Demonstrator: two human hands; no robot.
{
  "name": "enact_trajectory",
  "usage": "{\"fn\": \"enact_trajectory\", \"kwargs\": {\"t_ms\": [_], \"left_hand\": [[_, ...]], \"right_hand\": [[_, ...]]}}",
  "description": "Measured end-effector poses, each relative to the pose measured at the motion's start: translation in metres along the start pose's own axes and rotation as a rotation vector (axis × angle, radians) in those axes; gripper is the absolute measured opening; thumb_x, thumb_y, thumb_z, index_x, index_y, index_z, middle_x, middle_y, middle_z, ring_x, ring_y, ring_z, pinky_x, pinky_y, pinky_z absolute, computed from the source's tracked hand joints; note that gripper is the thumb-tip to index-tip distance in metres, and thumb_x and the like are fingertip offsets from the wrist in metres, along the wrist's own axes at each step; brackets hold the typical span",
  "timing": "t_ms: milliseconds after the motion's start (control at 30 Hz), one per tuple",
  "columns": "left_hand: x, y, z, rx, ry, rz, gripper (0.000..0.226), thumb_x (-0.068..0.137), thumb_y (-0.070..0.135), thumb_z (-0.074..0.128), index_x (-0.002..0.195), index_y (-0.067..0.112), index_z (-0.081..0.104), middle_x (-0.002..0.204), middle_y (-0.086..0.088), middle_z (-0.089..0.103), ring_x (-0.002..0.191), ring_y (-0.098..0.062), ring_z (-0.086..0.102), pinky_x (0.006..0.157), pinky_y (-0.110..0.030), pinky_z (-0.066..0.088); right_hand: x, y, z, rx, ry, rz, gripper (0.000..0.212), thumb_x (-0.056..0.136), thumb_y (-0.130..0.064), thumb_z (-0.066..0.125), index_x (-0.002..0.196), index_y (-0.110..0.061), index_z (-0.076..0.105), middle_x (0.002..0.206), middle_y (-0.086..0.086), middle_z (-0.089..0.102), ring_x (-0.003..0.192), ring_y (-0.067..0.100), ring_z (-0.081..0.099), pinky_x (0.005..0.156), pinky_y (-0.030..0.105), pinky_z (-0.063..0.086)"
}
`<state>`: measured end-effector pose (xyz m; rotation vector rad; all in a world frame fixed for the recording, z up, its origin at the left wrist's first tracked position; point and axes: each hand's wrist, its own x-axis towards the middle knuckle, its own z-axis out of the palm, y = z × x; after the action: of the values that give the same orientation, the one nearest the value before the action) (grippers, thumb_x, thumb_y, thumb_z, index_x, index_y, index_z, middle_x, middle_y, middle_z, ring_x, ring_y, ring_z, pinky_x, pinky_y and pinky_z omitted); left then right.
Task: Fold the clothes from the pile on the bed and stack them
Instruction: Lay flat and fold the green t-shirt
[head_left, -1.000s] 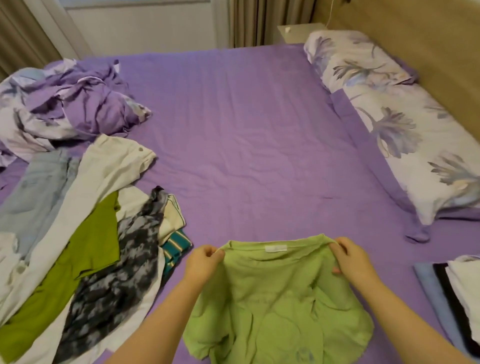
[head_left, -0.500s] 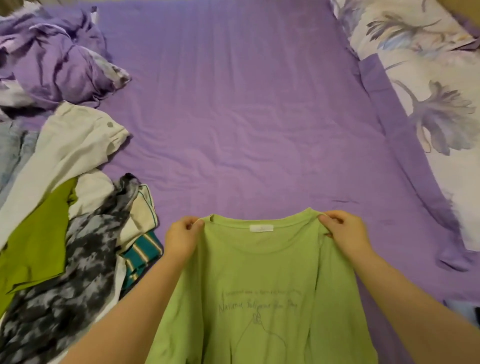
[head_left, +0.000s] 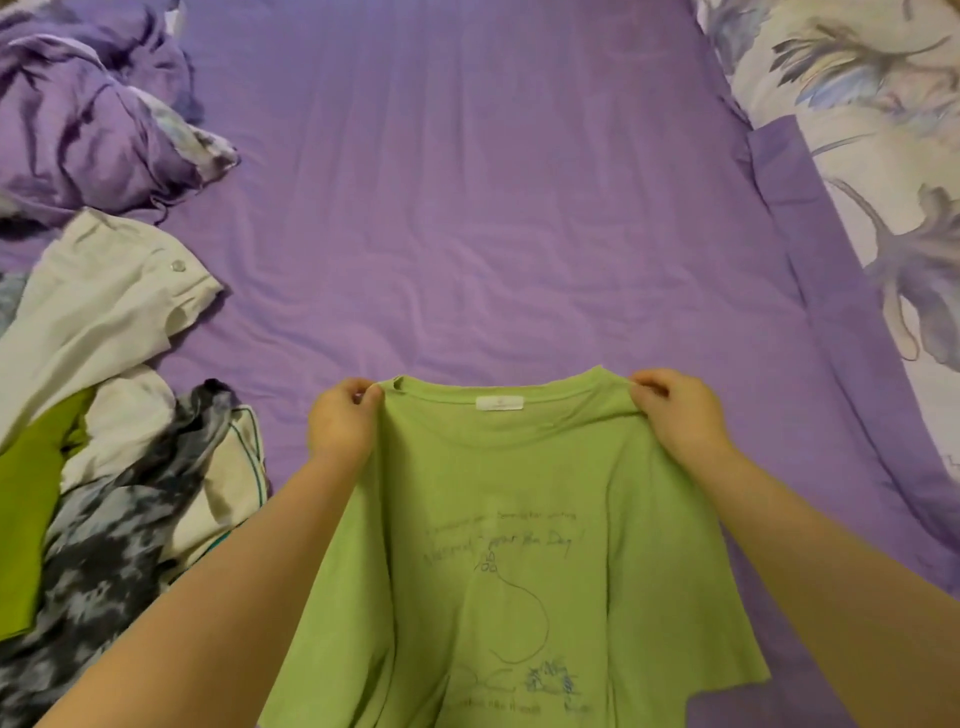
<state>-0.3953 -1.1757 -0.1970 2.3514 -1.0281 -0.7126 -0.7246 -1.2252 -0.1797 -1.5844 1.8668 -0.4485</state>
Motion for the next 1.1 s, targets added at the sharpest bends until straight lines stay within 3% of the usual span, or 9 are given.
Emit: {"fn": "enact_trajectory", "kwargs": {"t_ms": [100,200,300,467,633,733,833,933,1100], "left_hand": [[0.009,-0.010,0.014,0.159,-0.105,-0.004,0.033,0.093,0.031,0.057,0.121,0.016,0.064,0.122,-0.016,0.061,0.115,-0.033,0.054,0.090,-0.035,0.042],[-0.008,-0.012,0.035,0.380,-0.118,0.208,0.056,0.089,0.040,0.061,0.141,0.024,0.045,0.149,-0.014,0.034,0.137,-0.031,0.030,0.111,-0.041,0.024],[-0.043,-0.003,0.063,0.414,-0.231,0.576,0.053,0.092,0.044,0.056,0.141,0.027,0.045,0.154,-0.006,0.031,0.143,-0.028,0.020,0.117,-0.043,0.016],[-0.099,0.027,0.118,0.323,-0.522,0.842,0.034,0.094,0.037,0.054,0.126,0.028,0.061,0.144,0.003,0.045,0.143,-0.024,0.023,0.117,-0.040,0.016],[-0.122,0.052,0.163,0.545,-0.615,0.842,0.046,0.099,0.043,0.038,0.145,0.036,0.035,0.160,0.006,0.012,0.148,-0.024,-0.001,0.118,-0.047,-0.004],[-0.123,0.063,0.175,0.647,-0.628,0.804,0.054,0.098,0.050,0.032,0.149,0.037,0.021,0.162,0.003,0.000,0.148,-0.028,-0.010,0.116,-0.053,-0.008],[-0.123,0.071,0.181,0.675,-0.625,0.748,0.060,0.097,0.055,0.029,0.152,0.036,0.011,0.162,0.002,-0.003,0.147,-0.028,-0.012,0.115,-0.055,-0.006],[-0.125,0.080,0.185,0.695,-0.580,0.706,0.062,0.098,0.055,0.026,0.153,0.033,0.006,0.162,0.002,0.000,0.148,-0.027,-0.009,0.115,-0.055,-0.003],[-0.126,0.100,0.194,0.690,-0.463,0.775,0.050,0.102,0.039,0.027,0.151,0.033,0.017,0.161,0.001,0.006,0.147,-0.028,0.002,0.118,-0.047,0.006]], "right_hand": [[-0.013,0.017,0.021,-0.127,-0.148,-0.088,0.041,0.091,-0.008,0.059,0.131,-0.003,0.054,0.134,0.015,0.056,0.124,0.027,0.050,0.101,0.027,0.031],[-0.032,0.046,0.033,-0.250,-0.212,-0.123,0.060,0.090,-0.013,0.062,0.144,-0.007,0.037,0.147,0.013,0.040,0.135,0.028,0.036,0.111,0.030,0.021],[-0.049,0.074,0.036,-0.325,-0.225,-0.054,0.069,0.091,-0.026,0.063,0.149,-0.011,0.028,0.154,0.010,0.028,0.142,0.026,0.025,0.116,0.035,0.018],[-0.075,0.091,0.035,-0.268,-0.072,0.050,0.070,0.087,-0.029,0.068,0.144,-0.003,0.036,0.147,0.016,0.039,0.135,0.033,0.036,0.112,0.042,0.026],[-0.105,0.104,0.034,-0.149,0.027,0.384,0.061,0.087,-0.036,0.065,0.137,-0.009,0.042,0.130,0.014,0.055,0.118,0.033,0.052,0.091,0.042,0.041],[-0.109,0.118,0.025,-0.011,-0.049,0.434,0.028,0.089,-0.034,0.064,0.100,-0.011,0.055,0.096,0.012,0.066,0.095,0.034,0.061,0.067,0.034,0.033],[-0.088,0.134,-0.007,0.030,0.024,0.369,0.032,0.089,-0.030,0.065,0.068,-0.017,0.044,0.067,0.004,0.054,0.075,0.031,0.055,0.061,0.035,0.021],[-0.058,0.145,-0.049,0.006,0.132,0.342,0.020,0.088,-0.029,0.066,0.076,-0.017,0.057,0.077,0.006,0.060,0.080,0.029,0.058,0.065,0.033,0.032],[-0.061,0.168,-0.058,-0.239,-0.179,0.368,0.043,0.085,-0.043,0.066,0.116,-0.016,0.056,0.112,0.004,0.065,0.110,0.027,0.059,0.089,0.034,0.041]]}}
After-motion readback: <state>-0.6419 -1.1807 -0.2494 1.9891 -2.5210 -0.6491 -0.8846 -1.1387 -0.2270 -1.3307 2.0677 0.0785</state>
